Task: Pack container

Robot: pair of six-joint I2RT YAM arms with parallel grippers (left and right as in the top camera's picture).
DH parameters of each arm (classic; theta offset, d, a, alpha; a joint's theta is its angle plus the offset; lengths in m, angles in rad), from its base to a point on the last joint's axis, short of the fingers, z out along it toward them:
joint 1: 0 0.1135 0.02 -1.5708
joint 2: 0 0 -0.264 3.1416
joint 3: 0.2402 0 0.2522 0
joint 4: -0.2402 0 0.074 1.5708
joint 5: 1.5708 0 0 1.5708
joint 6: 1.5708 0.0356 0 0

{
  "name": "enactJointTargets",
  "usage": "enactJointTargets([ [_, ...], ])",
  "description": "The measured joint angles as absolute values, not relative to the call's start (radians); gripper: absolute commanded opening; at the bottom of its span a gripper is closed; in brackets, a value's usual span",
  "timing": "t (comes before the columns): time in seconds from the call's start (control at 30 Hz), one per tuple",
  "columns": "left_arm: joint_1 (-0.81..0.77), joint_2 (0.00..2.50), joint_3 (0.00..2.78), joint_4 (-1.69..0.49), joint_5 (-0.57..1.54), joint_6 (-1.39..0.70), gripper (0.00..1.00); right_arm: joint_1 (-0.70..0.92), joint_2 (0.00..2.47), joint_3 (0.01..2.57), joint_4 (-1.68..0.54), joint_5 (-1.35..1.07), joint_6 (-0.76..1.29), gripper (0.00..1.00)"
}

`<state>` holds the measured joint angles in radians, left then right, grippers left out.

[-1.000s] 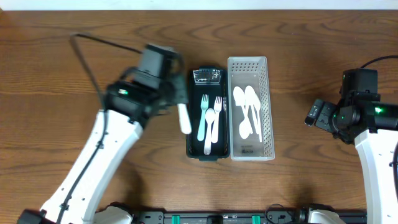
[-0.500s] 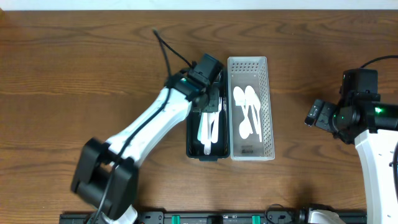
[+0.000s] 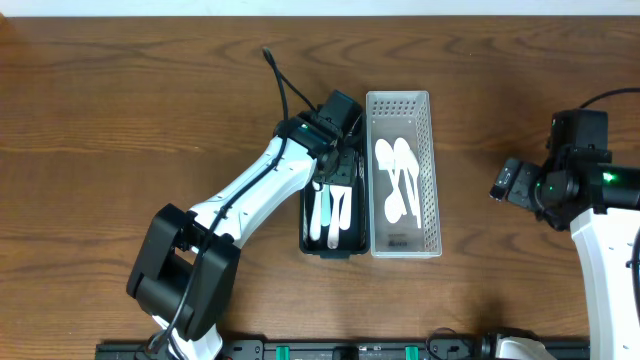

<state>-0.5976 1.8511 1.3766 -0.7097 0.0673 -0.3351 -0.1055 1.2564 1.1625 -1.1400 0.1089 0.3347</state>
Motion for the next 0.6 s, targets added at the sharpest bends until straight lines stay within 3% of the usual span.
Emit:
enactJointTargets([
  [0.23,-0.565,1.708,1.377,-0.693,-0.007,-0.251,0.77,-0.052,1.256,1.161,-0.909,0.011,0.244,0.99],
  [0.33,-0.500,1.604,1.383,-0.680,-0.032,-0.228,0.98,0.021,1.256,1.161,-0.783,-0.006,0.200,0.99],
  [0.6,-0.226,1.452,1.393,-0.677,-0.068,-0.227,0.98,0.182,1.302,1.162,-0.588,0.030,0.106,0.99],
])
